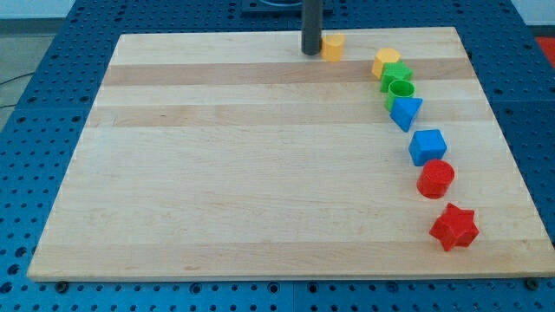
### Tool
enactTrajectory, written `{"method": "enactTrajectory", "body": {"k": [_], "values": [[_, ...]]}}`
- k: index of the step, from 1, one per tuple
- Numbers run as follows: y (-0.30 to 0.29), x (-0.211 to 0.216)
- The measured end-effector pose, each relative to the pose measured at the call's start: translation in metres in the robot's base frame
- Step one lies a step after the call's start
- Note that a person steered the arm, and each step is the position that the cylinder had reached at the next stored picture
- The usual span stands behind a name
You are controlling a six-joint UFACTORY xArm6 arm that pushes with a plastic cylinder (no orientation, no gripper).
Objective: Slightly push the green circle and blue triangle to the top of the blue cube
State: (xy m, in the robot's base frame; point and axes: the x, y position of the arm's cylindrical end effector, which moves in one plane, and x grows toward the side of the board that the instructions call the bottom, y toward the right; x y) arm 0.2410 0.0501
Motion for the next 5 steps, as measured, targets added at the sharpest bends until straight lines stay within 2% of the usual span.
{"method": "enactTrajectory", "body": {"k": [4,5], "values": [[0.073,0.001],[0.075,0.001]]}}
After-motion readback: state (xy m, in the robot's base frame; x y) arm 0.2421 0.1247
